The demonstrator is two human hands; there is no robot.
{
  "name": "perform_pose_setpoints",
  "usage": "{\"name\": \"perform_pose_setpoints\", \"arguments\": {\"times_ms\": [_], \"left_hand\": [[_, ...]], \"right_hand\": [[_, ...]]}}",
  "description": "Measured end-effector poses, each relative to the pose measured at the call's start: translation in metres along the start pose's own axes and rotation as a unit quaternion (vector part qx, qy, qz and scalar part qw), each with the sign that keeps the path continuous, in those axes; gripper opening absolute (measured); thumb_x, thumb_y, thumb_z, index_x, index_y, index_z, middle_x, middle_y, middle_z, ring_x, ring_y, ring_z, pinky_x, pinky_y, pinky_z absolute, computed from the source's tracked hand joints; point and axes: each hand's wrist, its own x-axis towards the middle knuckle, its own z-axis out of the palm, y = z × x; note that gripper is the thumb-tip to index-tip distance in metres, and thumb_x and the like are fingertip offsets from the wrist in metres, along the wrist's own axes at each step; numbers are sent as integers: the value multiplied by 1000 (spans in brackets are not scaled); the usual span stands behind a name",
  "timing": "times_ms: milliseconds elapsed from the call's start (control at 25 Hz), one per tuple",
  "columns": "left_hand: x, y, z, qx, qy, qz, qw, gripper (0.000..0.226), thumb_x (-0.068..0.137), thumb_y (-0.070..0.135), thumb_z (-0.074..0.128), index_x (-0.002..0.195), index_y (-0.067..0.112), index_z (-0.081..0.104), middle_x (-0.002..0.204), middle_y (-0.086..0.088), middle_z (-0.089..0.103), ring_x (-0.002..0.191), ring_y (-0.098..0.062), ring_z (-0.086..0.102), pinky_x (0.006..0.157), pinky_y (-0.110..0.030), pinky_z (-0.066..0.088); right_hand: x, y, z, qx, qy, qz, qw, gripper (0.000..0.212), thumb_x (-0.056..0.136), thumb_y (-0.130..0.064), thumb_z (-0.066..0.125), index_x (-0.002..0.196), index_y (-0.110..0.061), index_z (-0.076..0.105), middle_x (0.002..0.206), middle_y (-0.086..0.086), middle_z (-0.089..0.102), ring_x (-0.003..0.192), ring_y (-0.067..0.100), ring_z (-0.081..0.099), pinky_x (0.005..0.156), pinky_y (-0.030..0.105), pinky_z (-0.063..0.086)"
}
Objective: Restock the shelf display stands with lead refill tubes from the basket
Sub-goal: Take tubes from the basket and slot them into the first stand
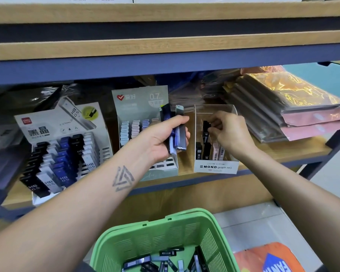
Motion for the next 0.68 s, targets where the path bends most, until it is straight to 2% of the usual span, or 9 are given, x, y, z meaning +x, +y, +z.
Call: {"name": "perform_pose_setpoints", "arguments": {"times_ms": [160,280,320,360,400,480,560,680], "left_hand": [[-1,-1,-2,-1,-2,0,1000,16,85,14,77,83,6,63,67,-9,64,56,-18,62,50,-27,53],[-2,-2,-3,7,-7,3,1000,16,84,16,78,83,7,65,68,-8,64,59,-18,62,52,-27,54],[-3,-2,-4,12,-10,4,1000,16,84,17,78,83,8,65,68,-8,65,59,-18,63,53,-27,54],[-3,-2,-4,17,-14,7,1000,16,85,18,78,83,8,66,68,-8,65,59,-18,63,54,-27,55],[-4,-3,-5,22,-17,9,1000,16,85,19,78,83,7,67,68,-8,66,59,-18,63,54,-26,56],[-5,-3,-5,31,-27,13,999,17,84,21,77,84,6,70,69,-9,67,57,-17,65,53,-25,57],[-7,-3,-7,47,-36,16,998,20,81,22,78,87,5,71,69,-9,69,56,-17,66,52,-25,57],[-12,-4,-8,81,-48,16,995,35,70,24,81,95,3,68,72,-10,69,57,-18,66,51,-26,57]], "right_hand": [[-2,0,-1,5,3,16,1000,15,89,-3,71,101,-11,68,86,2,69,80,18,65,77,36,57],[-5,-9,-6,-1,42,17,999,9,91,-6,66,95,-14,68,83,0,69,74,14,65,69,29,53],[-6,-15,-8,30,46,16,998,8,91,-8,66,95,-14,69,82,-1,70,74,13,65,69,28,54],[-6,-23,-9,110,25,32,993,9,91,-11,67,99,-13,71,83,2,72,74,14,67,70,28,55],[-8,-32,-9,226,-24,61,972,13,93,-13,67,105,-11,71,84,7,73,74,16,69,69,30,56],[-10,-47,-8,414,-112,126,894,22,97,-15,66,117,-6,67,90,15,74,73,21,67,63,30,55],[-10,-55,-5,484,-136,165,849,27,97,-15,65,121,-2,65,86,13,71,70,20,64,59,26,50],[-6,-61,-4,499,-130,186,836,23,94,-5,67,116,1,66,78,8,66,61,14,58,52,21,46]]}}
